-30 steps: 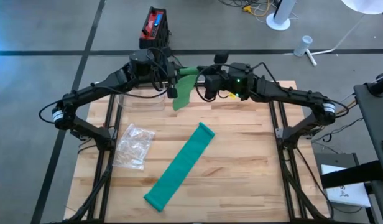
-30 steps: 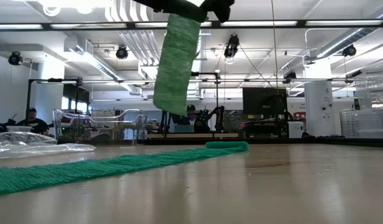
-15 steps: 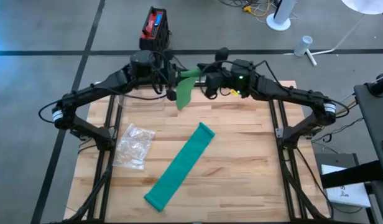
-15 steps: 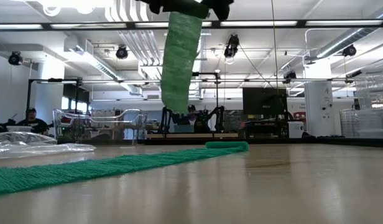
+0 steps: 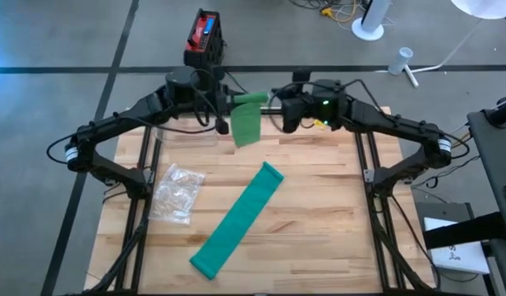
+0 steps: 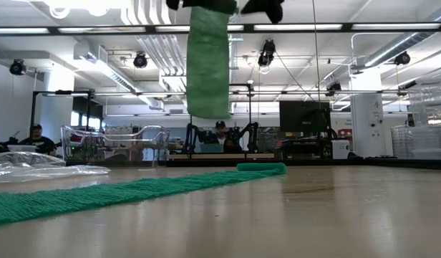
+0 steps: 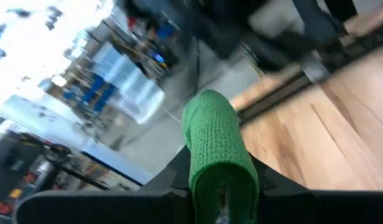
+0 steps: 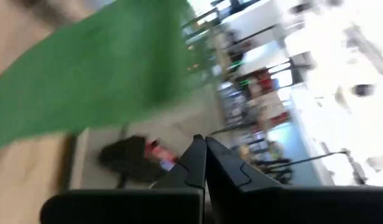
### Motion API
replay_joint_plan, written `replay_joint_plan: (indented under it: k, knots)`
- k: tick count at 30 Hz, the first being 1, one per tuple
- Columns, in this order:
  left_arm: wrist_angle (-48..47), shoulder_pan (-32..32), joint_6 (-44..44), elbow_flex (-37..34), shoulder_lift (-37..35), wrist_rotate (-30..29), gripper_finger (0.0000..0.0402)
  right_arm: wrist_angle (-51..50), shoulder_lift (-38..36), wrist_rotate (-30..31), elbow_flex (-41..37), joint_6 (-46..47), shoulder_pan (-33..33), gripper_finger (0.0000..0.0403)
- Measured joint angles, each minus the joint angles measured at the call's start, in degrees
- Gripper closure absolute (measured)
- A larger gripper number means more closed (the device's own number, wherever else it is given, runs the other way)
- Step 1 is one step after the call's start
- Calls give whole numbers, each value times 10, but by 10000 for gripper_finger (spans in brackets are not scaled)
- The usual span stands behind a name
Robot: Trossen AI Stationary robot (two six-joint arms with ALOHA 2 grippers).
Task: Roll bandage
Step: Roll the green bandage
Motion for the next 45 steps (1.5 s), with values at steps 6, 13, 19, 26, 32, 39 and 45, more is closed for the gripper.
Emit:
replay_joint_plan:
  k: [6,13,19,26,32,39,45]
  knots:
    - [-9,-6,75,0,-2,2,351,42,-10,-51,0,27,-1,403]
    - [-9,-24,147,0,0,0,351,44,15,-151,0,63,1,403]
    - [-18,-31,143,-1,-6,0,352,-21,16,-56,0,41,0,403]
    - [-24,-31,192,-1,-7,0,351,-29,-6,-22,-1,24,1,403]
    - [-30,-33,303,-1,12,1,351,36,-4,-182,-1,62,0,403]
    - [-29,-43,444,-1,22,-48,351,34,32,-216,0,78,1,403]
    - [-27,-52,469,-2,22,-101,351,-25,37,-121,1,68,2,403]
